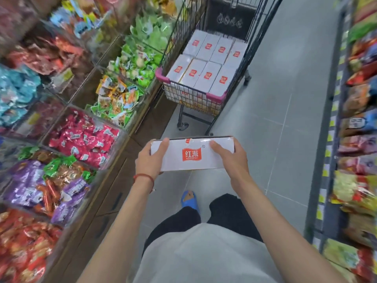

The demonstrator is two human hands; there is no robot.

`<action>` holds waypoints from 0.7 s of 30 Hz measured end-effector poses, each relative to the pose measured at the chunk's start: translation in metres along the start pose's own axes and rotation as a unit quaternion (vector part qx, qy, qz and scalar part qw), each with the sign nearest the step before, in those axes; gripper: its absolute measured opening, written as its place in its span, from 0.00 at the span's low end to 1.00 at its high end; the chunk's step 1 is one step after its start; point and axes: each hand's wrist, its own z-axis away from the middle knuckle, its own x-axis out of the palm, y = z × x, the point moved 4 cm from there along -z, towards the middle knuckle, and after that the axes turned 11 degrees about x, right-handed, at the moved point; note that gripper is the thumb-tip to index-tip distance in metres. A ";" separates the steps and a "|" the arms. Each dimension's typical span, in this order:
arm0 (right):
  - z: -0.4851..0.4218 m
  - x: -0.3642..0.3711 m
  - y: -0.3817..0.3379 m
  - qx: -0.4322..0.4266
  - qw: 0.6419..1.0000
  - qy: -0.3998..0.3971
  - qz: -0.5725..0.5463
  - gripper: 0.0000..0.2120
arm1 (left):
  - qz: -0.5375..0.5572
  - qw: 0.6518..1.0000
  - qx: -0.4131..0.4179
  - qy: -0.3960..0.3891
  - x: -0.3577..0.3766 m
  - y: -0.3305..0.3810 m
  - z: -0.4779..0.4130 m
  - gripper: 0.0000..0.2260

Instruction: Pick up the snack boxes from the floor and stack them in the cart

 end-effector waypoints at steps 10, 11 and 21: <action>-0.104 -0.040 -0.090 -0.030 0.998 0.026 -0.055 0.21 | -0.041 0.999 0.032 -0.010 0.079 0.093 -0.110 0.14; -0.116 -0.047 -0.101 -0.038 0.997 0.027 -0.058 0.22 | -0.035 0.999 0.032 -0.002 0.091 0.100 -0.121 0.14; -0.237 -0.135 -0.220 -0.074 0.997 -0.034 -0.013 0.27 | 0.034 0.997 -0.007 0.065 0.206 0.191 -0.188 0.21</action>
